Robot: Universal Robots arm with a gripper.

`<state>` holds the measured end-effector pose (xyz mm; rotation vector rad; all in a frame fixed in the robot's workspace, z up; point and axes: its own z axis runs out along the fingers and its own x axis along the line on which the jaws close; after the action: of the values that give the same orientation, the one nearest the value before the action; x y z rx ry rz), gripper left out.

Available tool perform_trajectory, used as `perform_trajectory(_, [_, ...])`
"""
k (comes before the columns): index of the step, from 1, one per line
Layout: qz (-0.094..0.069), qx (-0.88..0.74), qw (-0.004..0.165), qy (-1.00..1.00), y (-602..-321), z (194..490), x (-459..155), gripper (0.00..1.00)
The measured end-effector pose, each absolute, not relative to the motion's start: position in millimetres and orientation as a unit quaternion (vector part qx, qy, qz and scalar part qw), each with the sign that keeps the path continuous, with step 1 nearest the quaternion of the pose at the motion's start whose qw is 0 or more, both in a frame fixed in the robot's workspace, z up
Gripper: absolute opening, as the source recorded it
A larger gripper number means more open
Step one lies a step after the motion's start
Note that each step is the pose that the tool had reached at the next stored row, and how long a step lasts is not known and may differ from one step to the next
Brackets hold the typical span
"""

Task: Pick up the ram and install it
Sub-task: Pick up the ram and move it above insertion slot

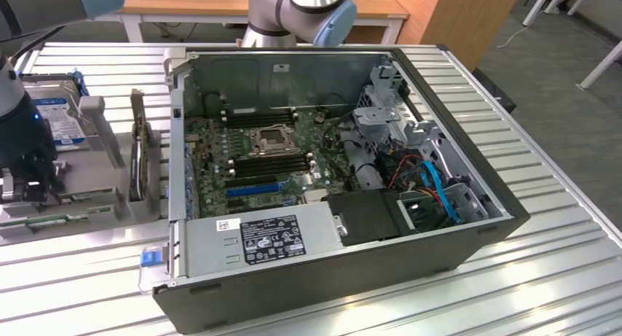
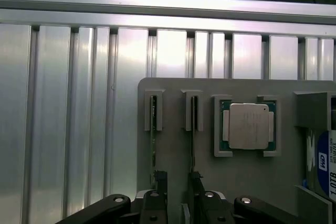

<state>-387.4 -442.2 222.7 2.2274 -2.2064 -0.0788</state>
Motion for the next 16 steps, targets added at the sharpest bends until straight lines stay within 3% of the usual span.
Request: perform_trajectory(16, [-0.025, 0.71, 0.003, -0.704, -457.2, 222.8, -387.4, 0.29])
